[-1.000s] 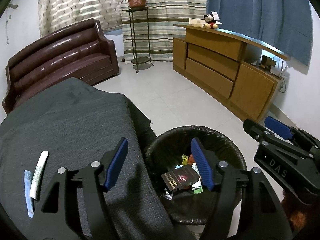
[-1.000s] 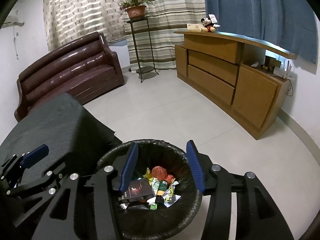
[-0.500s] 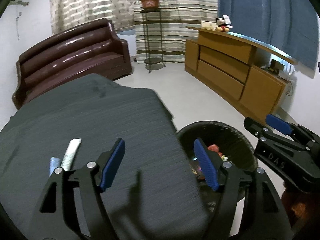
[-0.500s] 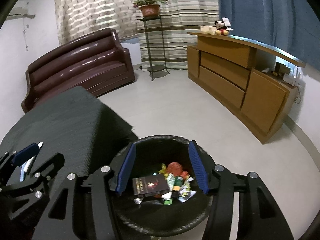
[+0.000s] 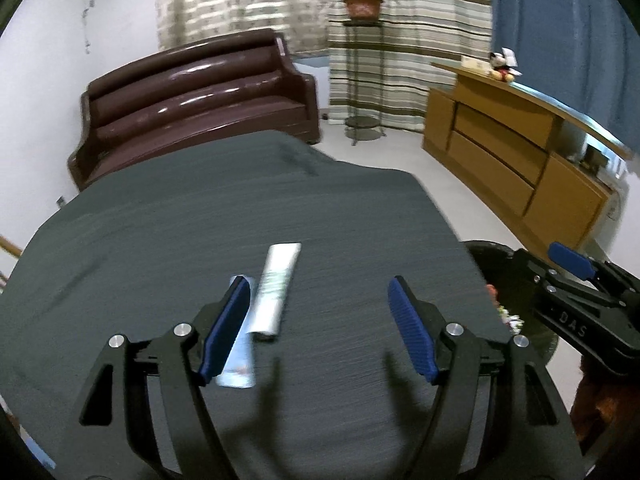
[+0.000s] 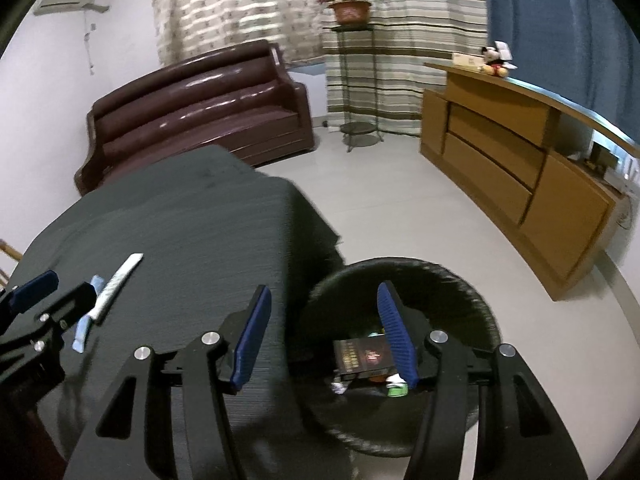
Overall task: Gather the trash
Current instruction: 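Move both tools back from the bin to the two tubes on the table, then grasp the white-green tube with the right tool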
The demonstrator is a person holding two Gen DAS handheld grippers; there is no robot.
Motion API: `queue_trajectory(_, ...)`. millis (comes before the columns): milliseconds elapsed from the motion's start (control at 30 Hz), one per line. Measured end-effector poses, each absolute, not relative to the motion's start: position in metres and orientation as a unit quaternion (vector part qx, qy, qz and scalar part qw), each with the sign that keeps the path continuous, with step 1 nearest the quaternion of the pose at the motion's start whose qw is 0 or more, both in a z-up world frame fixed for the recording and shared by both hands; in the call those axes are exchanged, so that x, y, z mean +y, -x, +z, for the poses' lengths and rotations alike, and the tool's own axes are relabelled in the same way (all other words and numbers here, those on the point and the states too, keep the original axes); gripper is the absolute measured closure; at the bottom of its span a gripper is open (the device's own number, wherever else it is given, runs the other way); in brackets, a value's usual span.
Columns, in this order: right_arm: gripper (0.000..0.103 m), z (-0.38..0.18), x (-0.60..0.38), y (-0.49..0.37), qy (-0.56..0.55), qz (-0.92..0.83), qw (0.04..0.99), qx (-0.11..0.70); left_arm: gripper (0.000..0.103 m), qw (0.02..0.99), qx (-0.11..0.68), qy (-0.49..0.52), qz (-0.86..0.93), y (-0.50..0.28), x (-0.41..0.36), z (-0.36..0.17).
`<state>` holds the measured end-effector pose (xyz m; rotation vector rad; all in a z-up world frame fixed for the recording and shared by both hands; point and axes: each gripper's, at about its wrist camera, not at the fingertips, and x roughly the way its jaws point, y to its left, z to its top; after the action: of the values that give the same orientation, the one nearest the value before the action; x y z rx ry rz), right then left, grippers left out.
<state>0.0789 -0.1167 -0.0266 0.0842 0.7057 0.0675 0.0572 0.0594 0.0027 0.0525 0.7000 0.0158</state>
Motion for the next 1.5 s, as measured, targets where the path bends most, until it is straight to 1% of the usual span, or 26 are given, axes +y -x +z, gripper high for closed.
queue_trajectory(333, 0.048, -0.022, -0.057, -0.083, -0.031, 0.09, 0.931, 0.353, 0.033, 0.934, 0.348, -0.001, 0.08, -0.042, 0.14, 0.002)
queue_trajectory(800, 0.048, -0.028, 0.027, -0.088, 0.011, 0.151, 0.913, 0.378, 0.033, 0.923, 0.357, 0.034, 0.136, -0.03, 0.217, -0.005)
queue_trajectory(1133, 0.048, -0.037, 0.053, -0.102, 0.03, 0.152, 0.9, 0.408, 0.033, 0.919, 0.359, 0.053, 0.156, -0.034, 0.247, -0.007)
queue_trajectory(1367, 0.048, -0.045, 0.06, -0.11, 0.043, 0.14, 0.89, 0.432, 0.033, 0.917, 0.365, 0.062, 0.149, -0.041, 0.25, -0.011)
queue_trajectory(1500, 0.048, -0.045, 0.059, -0.112, 0.042, 0.136, 0.891, 0.432, 0.033, 0.917, 0.367, 0.063, 0.143, -0.044, 0.253, -0.012)
